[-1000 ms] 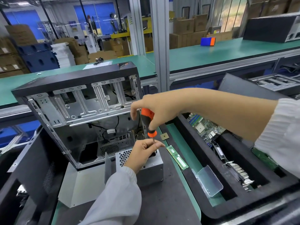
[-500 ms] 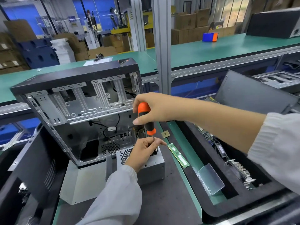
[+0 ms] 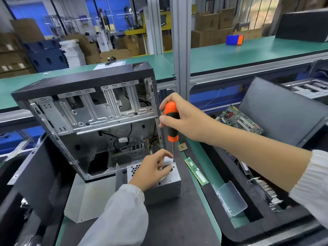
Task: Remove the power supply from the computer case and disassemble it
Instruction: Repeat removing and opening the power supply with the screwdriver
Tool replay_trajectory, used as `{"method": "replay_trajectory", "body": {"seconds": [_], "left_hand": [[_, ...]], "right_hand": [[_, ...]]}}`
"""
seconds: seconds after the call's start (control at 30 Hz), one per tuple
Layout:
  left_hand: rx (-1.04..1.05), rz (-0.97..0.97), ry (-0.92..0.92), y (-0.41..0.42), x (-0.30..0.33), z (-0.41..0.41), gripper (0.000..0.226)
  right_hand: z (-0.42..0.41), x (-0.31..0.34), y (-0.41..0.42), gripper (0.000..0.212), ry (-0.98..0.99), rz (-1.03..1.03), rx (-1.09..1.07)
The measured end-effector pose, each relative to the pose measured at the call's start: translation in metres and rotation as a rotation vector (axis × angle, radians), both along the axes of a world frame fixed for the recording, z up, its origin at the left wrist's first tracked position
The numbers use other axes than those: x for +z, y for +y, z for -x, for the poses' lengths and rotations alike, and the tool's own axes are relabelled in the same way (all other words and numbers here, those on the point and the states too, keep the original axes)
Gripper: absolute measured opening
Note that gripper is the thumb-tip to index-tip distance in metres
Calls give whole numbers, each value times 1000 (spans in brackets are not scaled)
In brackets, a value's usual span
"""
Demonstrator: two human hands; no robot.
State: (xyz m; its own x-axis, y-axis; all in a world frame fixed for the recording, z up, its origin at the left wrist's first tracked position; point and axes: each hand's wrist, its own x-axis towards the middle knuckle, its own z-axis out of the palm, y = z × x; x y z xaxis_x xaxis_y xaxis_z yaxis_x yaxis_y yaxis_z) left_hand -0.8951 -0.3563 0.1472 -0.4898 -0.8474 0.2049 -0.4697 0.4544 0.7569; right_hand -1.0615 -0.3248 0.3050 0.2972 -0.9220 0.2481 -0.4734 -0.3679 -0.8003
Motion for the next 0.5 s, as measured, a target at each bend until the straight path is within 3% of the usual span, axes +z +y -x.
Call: {"method": "replay_trajectory", "body": {"seconds": [0.1, 0.27, 0.5], "left_hand": [[8, 48, -64, 2, -3, 1, 16], [108, 27, 51, 4, -6, 8, 4], [165, 51, 50, 5, 0, 0, 11]], "right_hand": [[4, -1, 1, 14, -22, 1, -9], [7, -3, 0, 13, -63, 2, -30], [10, 0, -1, 15, -164, 30, -80]]}}
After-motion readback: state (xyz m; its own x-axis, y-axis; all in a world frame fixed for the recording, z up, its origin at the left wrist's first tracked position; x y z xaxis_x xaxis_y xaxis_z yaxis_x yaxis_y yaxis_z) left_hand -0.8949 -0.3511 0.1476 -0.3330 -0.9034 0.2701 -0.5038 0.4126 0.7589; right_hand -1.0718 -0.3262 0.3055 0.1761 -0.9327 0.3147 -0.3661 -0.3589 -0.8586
